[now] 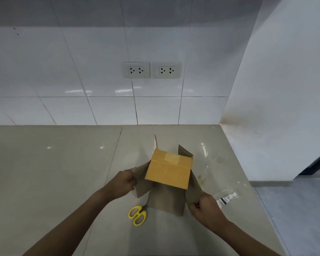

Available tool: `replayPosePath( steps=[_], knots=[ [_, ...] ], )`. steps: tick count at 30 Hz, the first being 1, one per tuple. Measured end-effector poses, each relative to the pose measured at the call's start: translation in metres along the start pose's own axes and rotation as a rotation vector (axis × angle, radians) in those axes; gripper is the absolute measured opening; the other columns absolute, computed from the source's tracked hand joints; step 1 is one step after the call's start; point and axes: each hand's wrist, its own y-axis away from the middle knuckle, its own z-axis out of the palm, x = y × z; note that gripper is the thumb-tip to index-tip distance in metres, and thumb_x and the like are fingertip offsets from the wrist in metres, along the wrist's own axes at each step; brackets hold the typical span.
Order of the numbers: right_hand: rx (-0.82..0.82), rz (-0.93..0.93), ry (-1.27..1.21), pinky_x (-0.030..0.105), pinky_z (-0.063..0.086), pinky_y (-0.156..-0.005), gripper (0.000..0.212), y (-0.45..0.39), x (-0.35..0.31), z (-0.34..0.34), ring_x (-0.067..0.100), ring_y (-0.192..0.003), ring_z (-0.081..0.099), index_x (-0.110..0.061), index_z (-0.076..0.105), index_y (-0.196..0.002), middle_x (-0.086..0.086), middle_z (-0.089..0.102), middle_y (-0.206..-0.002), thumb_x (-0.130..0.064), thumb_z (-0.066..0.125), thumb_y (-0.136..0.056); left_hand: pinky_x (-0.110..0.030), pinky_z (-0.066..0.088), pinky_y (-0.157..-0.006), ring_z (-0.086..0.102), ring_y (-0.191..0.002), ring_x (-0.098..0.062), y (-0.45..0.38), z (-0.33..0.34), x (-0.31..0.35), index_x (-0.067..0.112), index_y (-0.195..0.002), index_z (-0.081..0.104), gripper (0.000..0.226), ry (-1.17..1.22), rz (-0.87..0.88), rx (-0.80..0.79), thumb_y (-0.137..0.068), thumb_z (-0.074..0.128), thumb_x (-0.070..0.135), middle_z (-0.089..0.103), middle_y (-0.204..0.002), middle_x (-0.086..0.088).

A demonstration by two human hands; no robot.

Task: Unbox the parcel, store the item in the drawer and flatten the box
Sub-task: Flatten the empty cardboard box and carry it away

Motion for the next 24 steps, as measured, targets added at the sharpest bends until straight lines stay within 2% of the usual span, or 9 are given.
replayPosePath(
  steps=[3, 4, 6, 8, 11, 13, 17, 20, 24],
  knots=[
    [0.026, -0.035, -0.018, 0.016, 0.023, -0.048, 0.012, 0.002, 0.0, 0.003, 0.008, -0.05, 0.037, -0.015, 0.051, -0.071, -0.008, 0.04, -0.06, -0.005, 0.058, -0.075, -0.024, 0.053, -0.075, 0.063, -0.082, -0.012, 0.001, -0.011, 0.0, 0.027, -0.1, 0.065, 0.034, 0.064, -0.05, -0.121, -0.091, 0.048, -0.001, 0.071, -0.089, 0.007],
    [0.044, -0.037, -0.018, 0.017, 0.025, -0.051, 0.011, 0.003, 0.0, 0.004, 0.015, -0.054, 0.044, -0.006, 0.058, -0.085, -0.001, 0.048, -0.068, -0.005, 0.058, -0.074, -0.021, 0.05, -0.075, 0.06, -0.082, -0.009, 0.001, -0.017, 0.004, 0.03, -0.102, 0.066, 0.034, 0.06, -0.056, -0.205, -0.091, 0.05, 0.003, 0.071, -0.09, 0.011],
    [0.061, -0.041, -0.026, 0.016, 0.028, -0.056, 0.033, 0.004, 0.002, 0.005, 0.02, -0.064, 0.05, 0.002, 0.058, -0.105, 0.014, 0.059, -0.088, -0.011, 0.056, -0.074, -0.024, 0.047, -0.08, 0.059, -0.097, -0.012, -0.001, -0.031, 0.009, 0.039, -0.125, 0.058, 0.04, 0.02, -0.084, -0.317, -0.094, 0.051, 0.017, 0.069, -0.113, 0.012],
    [0.069, -0.041, -0.061, 0.009, 0.032, -0.056, 0.046, 0.003, 0.003, 0.005, 0.007, -0.065, 0.046, 0.0, 0.056, -0.117, 0.016, 0.06, -0.102, -0.02, 0.051, -0.075, -0.021, 0.046, -0.082, 0.058, -0.11, -0.016, -0.005, -0.043, 0.014, 0.032, -0.135, 0.052, 0.041, 0.098, -0.114, -0.218, -0.097, 0.05, 0.016, 0.062, -0.127, 0.004],
    [0.043, -0.027, -0.095, 0.0, 0.034, -0.059, 0.062, 0.003, 0.002, 0.009, -0.004, -0.064, 0.048, -0.01, 0.043, -0.137, 0.01, 0.054, -0.124, -0.022, 0.048, -0.076, -0.027, 0.047, -0.086, 0.062, -0.109, -0.022, -0.015, -0.051, 0.033, 0.02, -0.127, 0.057, 0.03, 0.297, -0.141, 0.079, -0.1, 0.044, 0.02, 0.063, -0.125, -0.01],
    [0.018, -0.015, -0.125, 0.002, 0.037, -0.059, 0.075, 0.006, -0.002, 0.012, 0.0, -0.066, 0.054, -0.019, 0.027, -0.147, 0.002, 0.044, -0.137, -0.019, 0.051, -0.076, -0.029, 0.045, -0.088, 0.062, -0.106, -0.021, -0.02, -0.049, 0.057, 0.016, -0.131, 0.054, 0.037, 0.272, -0.129, 0.072, -0.101, 0.04, 0.033, 0.062, -0.126, -0.011],
    [-0.049, 0.004, -0.247, 0.012, 0.048, -0.062, 0.091, 0.016, -0.012, 0.016, 0.005, -0.079, 0.063, -0.039, 0.005, -0.147, -0.013, 0.038, -0.138, -0.025, 0.06, -0.076, -0.037, 0.035, -0.107, 0.044, -0.13, -0.022, -0.031, -0.027, 0.1, 0.018, -0.145, 0.038, 0.06, 0.002, -0.075, -0.147, -0.098, 0.029, 0.055, 0.042, -0.148, 0.0],
    [-0.084, -0.011, -0.345, 0.014, 0.052, -0.071, 0.09, 0.026, -0.017, 0.018, 0.003, -0.088, 0.064, -0.043, 0.006, -0.145, -0.012, 0.041, -0.135, -0.036, 0.063, -0.076, -0.041, 0.024, -0.113, 0.032, -0.141, -0.026, -0.043, -0.012, 0.112, 0.022, -0.15, 0.023, 0.062, -0.212, -0.048, -0.148, -0.099, 0.021, 0.056, 0.027, -0.157, -0.001],
    [-0.088, -0.098, -0.327, 0.023, 0.053, -0.081, 0.074, 0.038, -0.015, 0.013, 0.001, -0.094, 0.063, -0.054, 0.017, -0.135, -0.012, 0.049, -0.13, -0.023, 0.055, -0.079, -0.058, 0.006, -0.116, 0.032, -0.141, -0.028, -0.06, -0.005, 0.104, 0.031, -0.152, 0.013, 0.059, -0.529, 0.002, -0.127, -0.099, 0.016, 0.057, 0.026, -0.158, 0.002]
  ],
)
